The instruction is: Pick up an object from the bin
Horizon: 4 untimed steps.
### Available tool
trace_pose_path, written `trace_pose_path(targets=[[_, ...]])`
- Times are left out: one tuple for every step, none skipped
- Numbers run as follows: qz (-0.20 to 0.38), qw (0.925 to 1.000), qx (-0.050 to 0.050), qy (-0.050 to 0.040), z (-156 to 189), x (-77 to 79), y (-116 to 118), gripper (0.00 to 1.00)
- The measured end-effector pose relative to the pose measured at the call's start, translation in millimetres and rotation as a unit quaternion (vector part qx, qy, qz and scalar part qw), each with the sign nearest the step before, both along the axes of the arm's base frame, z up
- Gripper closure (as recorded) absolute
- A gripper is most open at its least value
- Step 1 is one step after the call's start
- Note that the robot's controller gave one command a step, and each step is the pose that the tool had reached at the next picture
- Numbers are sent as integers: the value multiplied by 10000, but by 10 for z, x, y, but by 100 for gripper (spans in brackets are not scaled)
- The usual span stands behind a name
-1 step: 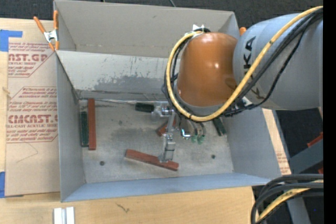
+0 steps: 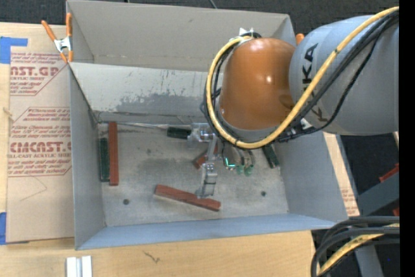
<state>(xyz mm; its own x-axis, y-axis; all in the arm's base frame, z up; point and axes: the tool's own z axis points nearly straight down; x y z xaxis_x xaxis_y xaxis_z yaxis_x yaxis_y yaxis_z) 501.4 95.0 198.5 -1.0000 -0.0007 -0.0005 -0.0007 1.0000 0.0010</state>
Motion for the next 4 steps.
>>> trace_pose_path(targets=[[308,9995,0,-31,-494,11,-14,0],[632,9980,-1,7,-1289,-88,1,100],[632,9980,-1,7,-1289,-88,1,0],[631,9980,1,8,-1290,-88,1,100]])
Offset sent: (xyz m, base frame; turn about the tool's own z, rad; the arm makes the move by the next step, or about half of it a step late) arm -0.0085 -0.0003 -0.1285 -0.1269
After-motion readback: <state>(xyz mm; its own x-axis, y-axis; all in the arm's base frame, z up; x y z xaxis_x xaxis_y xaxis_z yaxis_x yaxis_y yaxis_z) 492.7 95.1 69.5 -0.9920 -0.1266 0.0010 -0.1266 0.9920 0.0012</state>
